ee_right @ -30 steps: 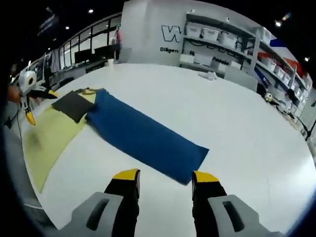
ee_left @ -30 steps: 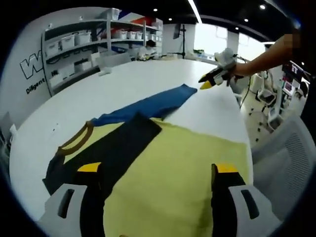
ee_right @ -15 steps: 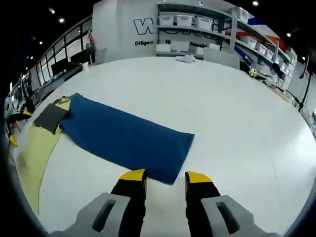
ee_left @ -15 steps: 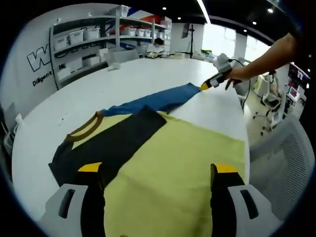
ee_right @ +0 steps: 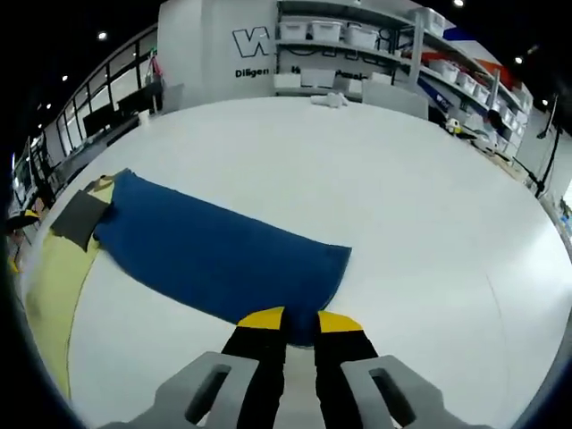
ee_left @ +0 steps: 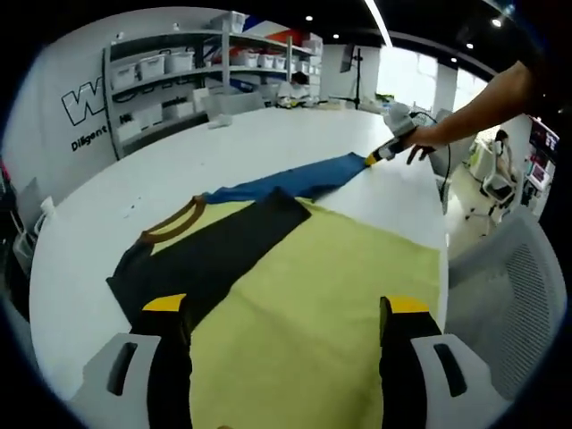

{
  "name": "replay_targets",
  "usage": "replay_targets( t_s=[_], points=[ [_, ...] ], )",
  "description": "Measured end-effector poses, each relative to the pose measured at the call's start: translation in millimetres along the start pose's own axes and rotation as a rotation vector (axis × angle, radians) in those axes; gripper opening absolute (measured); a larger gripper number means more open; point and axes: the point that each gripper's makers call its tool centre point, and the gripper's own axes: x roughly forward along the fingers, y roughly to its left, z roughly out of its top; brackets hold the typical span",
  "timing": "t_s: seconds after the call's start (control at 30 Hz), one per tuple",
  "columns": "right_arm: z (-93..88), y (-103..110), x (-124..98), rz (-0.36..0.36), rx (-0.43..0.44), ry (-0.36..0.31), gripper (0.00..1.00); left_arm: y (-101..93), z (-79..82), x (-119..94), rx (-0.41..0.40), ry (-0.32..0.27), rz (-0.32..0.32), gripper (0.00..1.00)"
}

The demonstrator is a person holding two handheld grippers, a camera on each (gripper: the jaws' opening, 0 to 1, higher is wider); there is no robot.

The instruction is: Fold the garment on the visible template until the final outline fits inside the template.

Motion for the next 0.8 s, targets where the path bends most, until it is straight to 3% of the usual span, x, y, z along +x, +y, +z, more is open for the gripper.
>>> replay_targets(
  t_s=[0.13,0.2,0.27,0.37,0.8],
  points=[
    [-0.4,5.2,-3.2,0.009,0.007,0.029,0.0,3.0,-4.7,-9.8,-0.006,-0.003,0.013,0.84],
    [6.1,6.2,-7.0,0.0,-0.034,0.01,0.0,5.1,-7.5,-15.9,-0.006,-0.004,0.021,0.84],
    [10.4,10.7,-10.6,0.008,0.01,0.003,0.0,7.8,-10.9,-21.3,-0.009,-0.005,0.027,0.84],
    [19.9,15.3,-14.5,0.014,-0.016,-0.015,0.0,11.9,-15.3,-28.3,-0.014,-0.006,0.039,0.84],
    [78.4,48.6,-46.1,0.051,-0.112,-0.108,0.0,24.9,-28.5,-54.0,-0.043,-0.058,0.076,0.83]
  ],
)
